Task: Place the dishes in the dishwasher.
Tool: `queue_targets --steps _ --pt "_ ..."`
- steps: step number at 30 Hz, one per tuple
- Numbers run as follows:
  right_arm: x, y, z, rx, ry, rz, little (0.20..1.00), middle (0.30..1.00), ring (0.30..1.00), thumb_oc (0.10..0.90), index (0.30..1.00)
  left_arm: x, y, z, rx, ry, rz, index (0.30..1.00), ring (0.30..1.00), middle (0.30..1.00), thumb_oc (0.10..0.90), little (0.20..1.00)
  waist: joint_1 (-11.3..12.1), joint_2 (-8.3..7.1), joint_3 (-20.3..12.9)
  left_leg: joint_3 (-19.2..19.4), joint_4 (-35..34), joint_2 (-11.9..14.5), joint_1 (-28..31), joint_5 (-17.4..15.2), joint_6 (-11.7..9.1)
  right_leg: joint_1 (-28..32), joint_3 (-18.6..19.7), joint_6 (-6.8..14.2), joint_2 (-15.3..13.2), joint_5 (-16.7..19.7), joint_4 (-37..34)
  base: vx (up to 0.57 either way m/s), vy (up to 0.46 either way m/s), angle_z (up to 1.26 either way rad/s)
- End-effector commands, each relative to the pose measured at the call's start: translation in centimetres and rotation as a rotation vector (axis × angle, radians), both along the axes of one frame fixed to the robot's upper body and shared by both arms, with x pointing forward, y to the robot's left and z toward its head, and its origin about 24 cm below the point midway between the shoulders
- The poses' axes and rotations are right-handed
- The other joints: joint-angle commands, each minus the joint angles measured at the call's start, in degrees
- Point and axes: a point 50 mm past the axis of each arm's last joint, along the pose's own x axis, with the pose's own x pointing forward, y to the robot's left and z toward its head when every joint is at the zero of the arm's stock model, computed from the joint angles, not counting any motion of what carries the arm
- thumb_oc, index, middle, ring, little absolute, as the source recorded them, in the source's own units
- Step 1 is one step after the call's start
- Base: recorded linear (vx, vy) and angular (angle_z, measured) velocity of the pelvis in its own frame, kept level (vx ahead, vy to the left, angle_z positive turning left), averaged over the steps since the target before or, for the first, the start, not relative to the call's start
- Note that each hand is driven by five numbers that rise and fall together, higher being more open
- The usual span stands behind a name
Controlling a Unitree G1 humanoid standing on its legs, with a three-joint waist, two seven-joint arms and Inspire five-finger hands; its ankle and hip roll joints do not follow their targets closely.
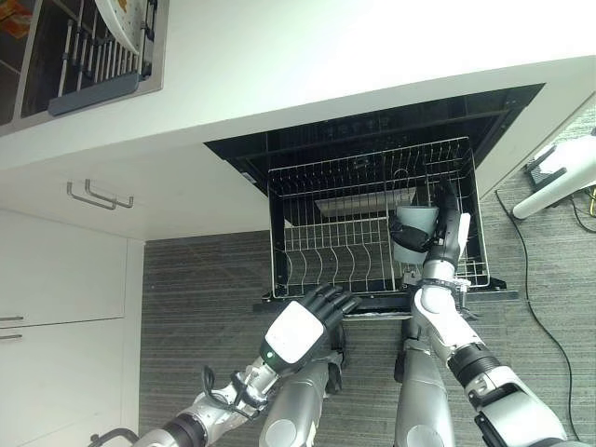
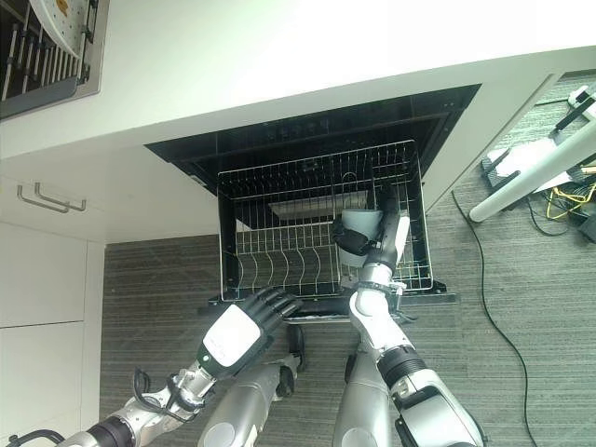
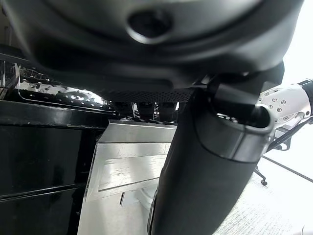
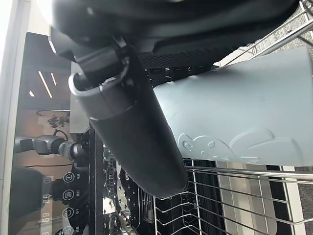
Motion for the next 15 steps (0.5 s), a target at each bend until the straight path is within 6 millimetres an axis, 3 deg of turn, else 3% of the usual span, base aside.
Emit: queue_targets --steps 1,15 --pt "-4.8 -3.2 -4.9 -0.071 0.132 -0.064 0.900 0.900 0.900 0.800 0.900 -0.5 0.0 0.5 -0.051 0.014 0.011 0.900 0.900 0.900 0.800 0.900 -3.0 2.24 2.0 -0.4 5.6 -0.1 -3.1 -8.4 -1.1 3.2 -0.5 2.0 1.7 -9.1 0.5 0.00 0.000 0.00" --pt "-5.5 -3.0 -1.5 -0.204 -0.074 -0.080 0.900 0.900 0.900 0.800 0.900 -0.5 0.5 1.0 -0.040 0.040 0.025 0.900 0.900 0.900 0.800 0.900 -3.6 1.99 1.6 -0.7 5.6 -0.5 -2.2 -8.6 -0.6 3.8 -0.4 2.1 1.6 -9.3 0.5 0.00 0.001 0.00"
